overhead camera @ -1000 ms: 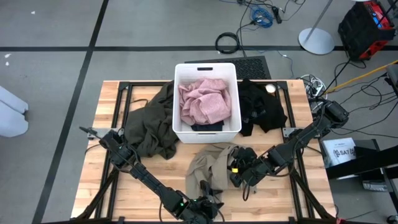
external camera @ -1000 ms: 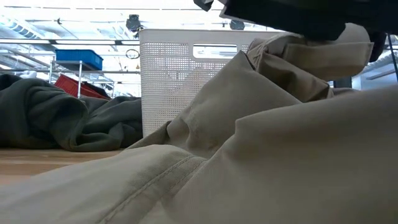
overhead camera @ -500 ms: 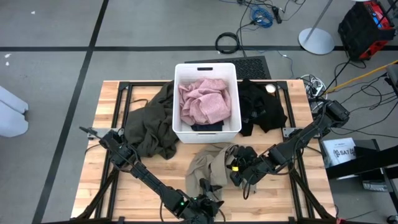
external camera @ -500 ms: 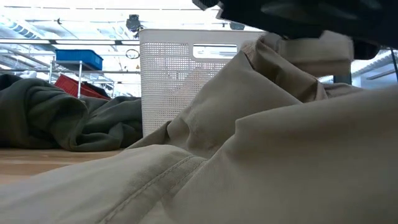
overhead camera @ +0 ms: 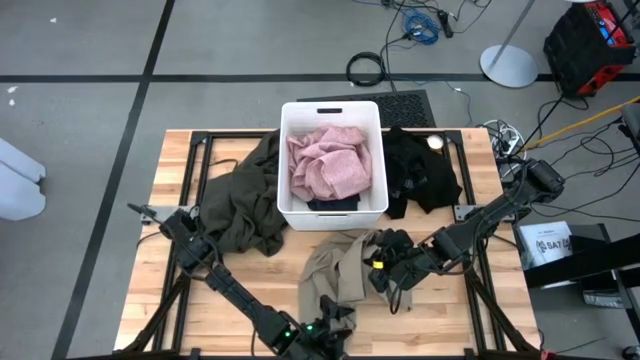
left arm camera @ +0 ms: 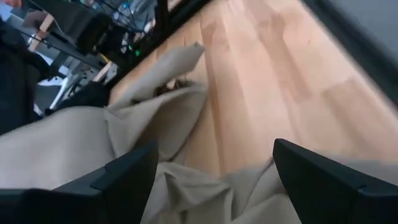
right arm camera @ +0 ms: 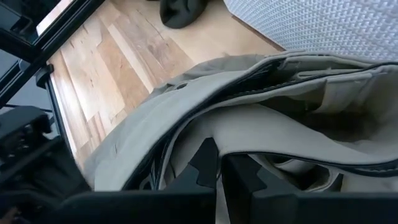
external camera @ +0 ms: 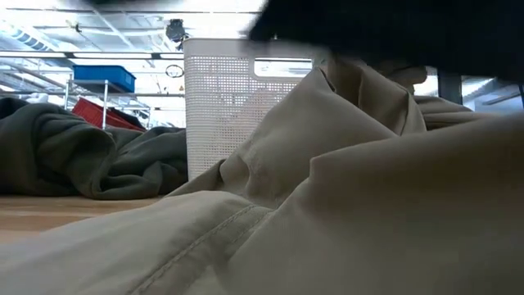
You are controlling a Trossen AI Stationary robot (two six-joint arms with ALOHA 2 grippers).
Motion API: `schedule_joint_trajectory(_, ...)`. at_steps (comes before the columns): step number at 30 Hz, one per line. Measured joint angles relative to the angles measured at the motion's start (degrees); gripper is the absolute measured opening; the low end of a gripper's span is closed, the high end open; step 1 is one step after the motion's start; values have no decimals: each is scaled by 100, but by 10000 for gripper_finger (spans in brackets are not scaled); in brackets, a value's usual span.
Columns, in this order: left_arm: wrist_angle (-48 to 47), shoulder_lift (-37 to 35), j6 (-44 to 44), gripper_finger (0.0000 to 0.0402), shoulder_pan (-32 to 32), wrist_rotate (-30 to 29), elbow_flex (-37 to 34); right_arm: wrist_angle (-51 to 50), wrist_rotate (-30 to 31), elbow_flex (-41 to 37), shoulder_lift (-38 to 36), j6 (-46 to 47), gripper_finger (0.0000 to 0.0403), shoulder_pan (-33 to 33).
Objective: Sort clothes
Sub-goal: Put the brown shorts into the white laundry bin
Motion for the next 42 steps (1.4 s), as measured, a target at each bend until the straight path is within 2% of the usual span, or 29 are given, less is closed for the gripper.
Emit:
schedule_joint_trajectory(21, 21, 0, -2, 327, 66, -87, -3, 8, -115, -1, 0, -63, 0, 2)
schedule_joint_trajectory(26, -46, 0, -1, 327, 223, 224, -3, 327, -141, -1, 0, -11, 0, -93)
schedule_joint_trajectory(30, -35, 0, 24, 327, 325, 240, -3, 627, -148, 1, -2, -22, 0, -222)
schedule_joint_trajectory(35, -124, 0, 27, 325, 337, 233, -3, 496, -221, 1, -2, -20, 0, -258)
schedule_joint_trajectory(39, -338, 0, -148, 291, 342, 131, -3, 501, -254, 1, -2, -22, 0, -255)
schedule_joint_trajectory(42, -358, 2, -152, 231, 346, 109, -3, 521, -262, 1, -2, -84, 0, -255)
